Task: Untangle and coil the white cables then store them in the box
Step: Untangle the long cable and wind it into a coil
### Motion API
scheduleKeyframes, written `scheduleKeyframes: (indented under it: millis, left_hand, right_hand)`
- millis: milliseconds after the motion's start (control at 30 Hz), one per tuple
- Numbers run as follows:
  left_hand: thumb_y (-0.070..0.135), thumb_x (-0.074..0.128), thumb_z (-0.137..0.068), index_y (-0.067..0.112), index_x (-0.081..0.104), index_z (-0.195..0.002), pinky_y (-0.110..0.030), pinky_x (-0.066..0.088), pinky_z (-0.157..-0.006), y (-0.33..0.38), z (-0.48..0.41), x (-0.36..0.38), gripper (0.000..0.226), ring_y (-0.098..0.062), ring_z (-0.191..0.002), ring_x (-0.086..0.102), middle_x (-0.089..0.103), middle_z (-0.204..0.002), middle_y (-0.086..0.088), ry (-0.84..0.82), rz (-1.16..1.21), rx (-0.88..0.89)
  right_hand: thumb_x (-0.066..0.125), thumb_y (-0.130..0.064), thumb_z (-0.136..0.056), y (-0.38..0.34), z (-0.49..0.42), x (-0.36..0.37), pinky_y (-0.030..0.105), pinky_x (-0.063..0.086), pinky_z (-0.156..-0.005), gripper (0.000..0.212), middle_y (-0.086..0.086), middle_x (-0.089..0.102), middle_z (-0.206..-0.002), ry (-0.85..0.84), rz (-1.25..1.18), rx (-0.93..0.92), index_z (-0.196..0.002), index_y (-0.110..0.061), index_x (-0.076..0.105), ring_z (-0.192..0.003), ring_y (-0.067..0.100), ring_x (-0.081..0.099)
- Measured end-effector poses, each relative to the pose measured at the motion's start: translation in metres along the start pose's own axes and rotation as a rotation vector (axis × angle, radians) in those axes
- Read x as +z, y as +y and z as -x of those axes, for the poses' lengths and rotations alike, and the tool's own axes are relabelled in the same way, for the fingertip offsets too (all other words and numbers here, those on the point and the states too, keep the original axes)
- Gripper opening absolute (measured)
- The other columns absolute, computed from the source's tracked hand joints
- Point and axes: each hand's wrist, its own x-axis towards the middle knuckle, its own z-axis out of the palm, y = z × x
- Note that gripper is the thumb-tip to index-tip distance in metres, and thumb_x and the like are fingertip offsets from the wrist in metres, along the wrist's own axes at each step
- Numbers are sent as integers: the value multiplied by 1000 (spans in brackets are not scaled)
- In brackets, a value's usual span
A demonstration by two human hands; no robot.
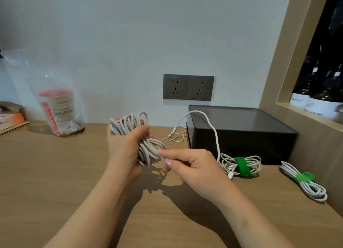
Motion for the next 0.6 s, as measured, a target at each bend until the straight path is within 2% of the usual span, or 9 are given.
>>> scheduleKeyframes:
  millis: [100, 233, 300, 367, 500, 600]
  left_hand:
    - [-2, 58, -84, -2, 47, -125, -34, 56, -53, 0, -4, -3, 42, -19, -54, 65, 56, -66, -6, 34, 57, -83]
    - [9, 56, -89, 4, 54, -91, -33, 55, -47, 4, -2, -2, 6, -22, -51, 65, 54, -59, -7, 33, 91, -168]
    - [15, 54, -90, 5, 56, -85, -30, 54, -46, 5, -1, -1, 11, -19, -47, 64, 55, -52, -4, 10, 114, -216]
    - [19, 56, -90, 5, 58, -83, -28, 54, -46, 4, 0, 0, 16, -18, -45, 63, 55, -50, -3, 10, 118, -243]
    - [15, 62, -86, 5, 57, -92, -32, 57, -48, 4, -1, 1, 13, -22, -54, 64, 54, -58, -6, 6, 86, -227]
    - [4, 63, -82, 4, 55, -97, -41, 59, -61, 2, -1, 1, 17, -25, -65, 62, 53, -64, -8, -9, 58, -166]
  right_hand:
    - [55, -17, -92, 0, 0, -3, 17, 48, -59, 29, -20, 65, -76, -25, -31, 34, -109, -38, 64, -56, 0, 53]
    - [56, -20, -92, 1, -1, -3, 15, 48, -58, 21, -18, 64, -69, -33, 26, 30, -94, -37, 69, -59, -1, 54]
    - [56, -23, -91, 2, -1, -1, 16, 47, -60, 25, -17, 62, -65, 4, 52, 8, -81, -44, 64, -66, 3, 55]
    - [56, -25, -91, 3, -2, 0, 16, 46, -62, 25, -13, 61, -64, 46, 85, 0, -74, -43, 61, -73, 7, 56]
    - [56, -30, -91, 5, -1, 2, 15, 47, -63, 14, -13, 60, -65, 56, 142, 29, -78, -31, 61, -72, 6, 58]
    - [56, -32, -91, 5, -1, 2, 22, 51, -68, 13, -14, 60, -66, 78, 173, 36, -79, -31, 61, -70, 6, 59]
